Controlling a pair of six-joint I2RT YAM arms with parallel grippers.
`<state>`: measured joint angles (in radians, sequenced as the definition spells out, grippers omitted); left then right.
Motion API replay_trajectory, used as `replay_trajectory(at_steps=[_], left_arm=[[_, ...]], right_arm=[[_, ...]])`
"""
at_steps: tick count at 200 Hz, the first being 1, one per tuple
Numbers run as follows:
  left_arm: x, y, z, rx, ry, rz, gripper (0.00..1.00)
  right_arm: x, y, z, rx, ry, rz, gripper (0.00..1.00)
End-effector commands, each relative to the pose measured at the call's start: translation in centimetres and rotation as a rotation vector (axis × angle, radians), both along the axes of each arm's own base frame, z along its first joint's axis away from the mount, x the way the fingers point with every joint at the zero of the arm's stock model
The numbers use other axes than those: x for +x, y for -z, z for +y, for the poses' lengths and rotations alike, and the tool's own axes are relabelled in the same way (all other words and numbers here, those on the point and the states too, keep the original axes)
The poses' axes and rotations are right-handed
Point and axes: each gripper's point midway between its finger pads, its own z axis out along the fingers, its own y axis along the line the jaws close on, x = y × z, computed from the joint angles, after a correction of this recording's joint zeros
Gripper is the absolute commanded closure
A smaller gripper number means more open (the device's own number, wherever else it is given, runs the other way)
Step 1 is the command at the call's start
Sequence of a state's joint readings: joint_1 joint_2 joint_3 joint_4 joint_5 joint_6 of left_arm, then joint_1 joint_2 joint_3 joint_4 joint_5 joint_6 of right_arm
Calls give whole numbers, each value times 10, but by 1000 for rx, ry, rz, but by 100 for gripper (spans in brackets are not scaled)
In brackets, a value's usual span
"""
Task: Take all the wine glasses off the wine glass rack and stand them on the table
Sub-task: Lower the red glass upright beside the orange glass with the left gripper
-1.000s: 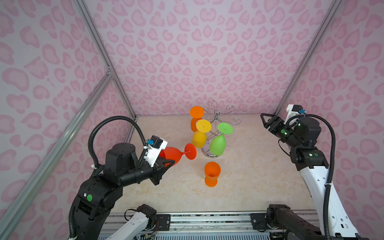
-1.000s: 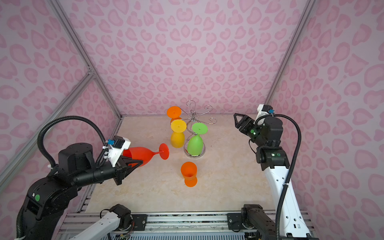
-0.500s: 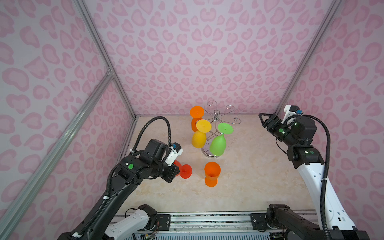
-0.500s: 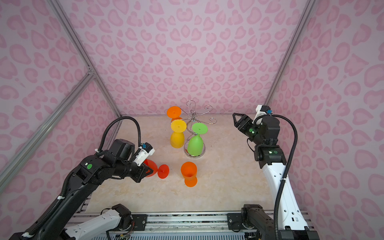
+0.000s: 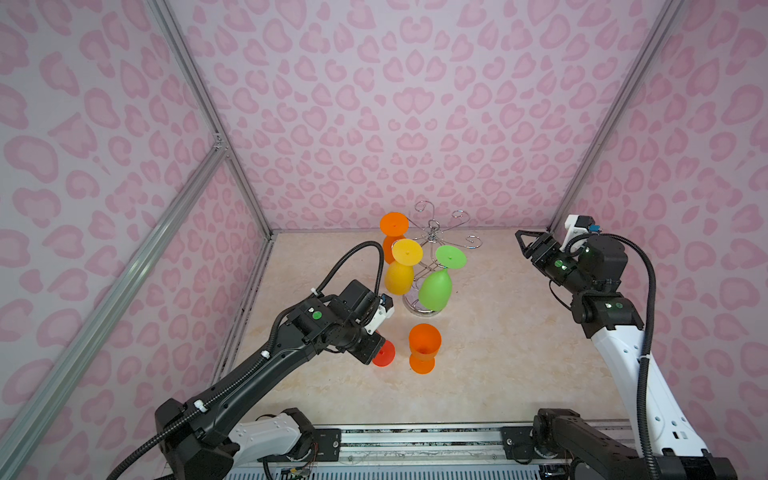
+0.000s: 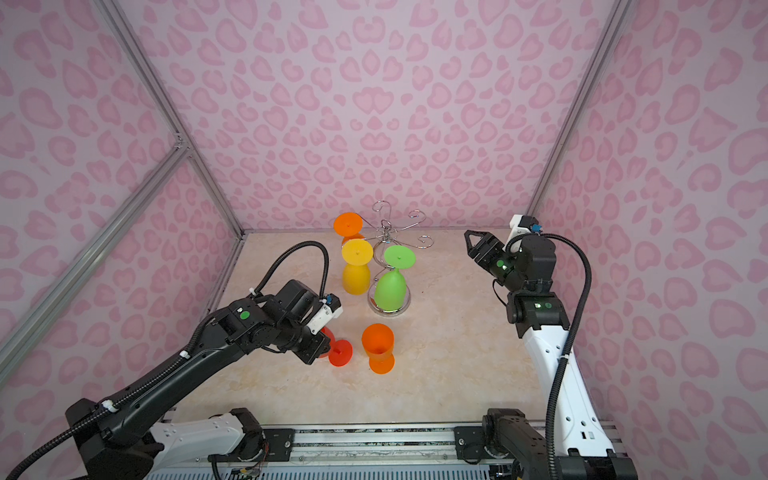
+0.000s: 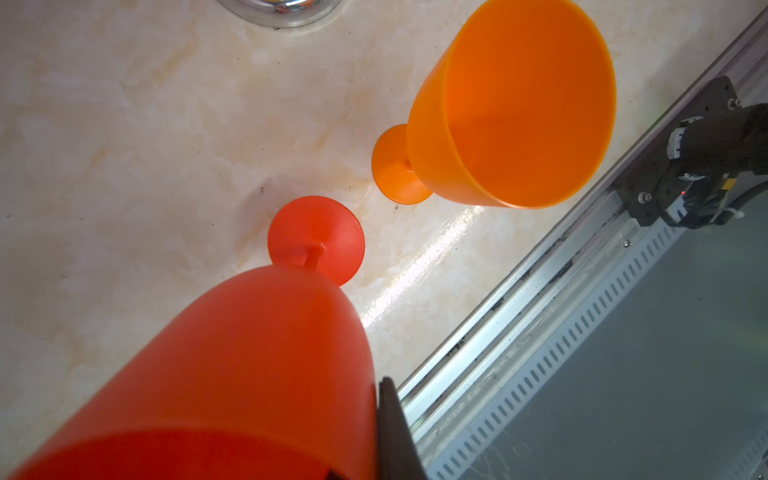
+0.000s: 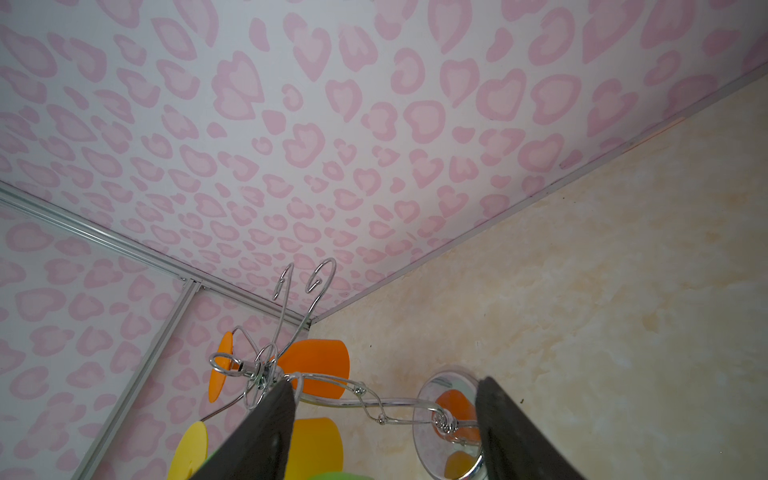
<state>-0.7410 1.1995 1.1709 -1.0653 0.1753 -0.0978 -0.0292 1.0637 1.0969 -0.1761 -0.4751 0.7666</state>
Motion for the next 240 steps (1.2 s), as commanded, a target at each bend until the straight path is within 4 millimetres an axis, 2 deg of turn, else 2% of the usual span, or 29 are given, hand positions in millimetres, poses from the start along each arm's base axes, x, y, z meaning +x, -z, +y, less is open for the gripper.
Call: replay_trajectory(at_steps=[1, 32, 168, 205, 240], left_arm=[[8, 5, -4, 18, -12, -9, 98], [8, 22, 3, 96, -26, 16, 98], [12, 40, -2, 168, -41, 78, 97], [13, 37, -6, 157, -51, 86, 78], [15, 24, -11, 115, -54, 65, 65]], right_arm=[[1, -3, -2, -4, -1, -24, 31], [-2, -2, -6, -17, 11, -16, 31], [-3, 9, -10, -20, 24, 10, 34], [-4, 11, -12, -19, 25, 13, 34], [-6, 11, -15, -19, 31, 10, 34]])
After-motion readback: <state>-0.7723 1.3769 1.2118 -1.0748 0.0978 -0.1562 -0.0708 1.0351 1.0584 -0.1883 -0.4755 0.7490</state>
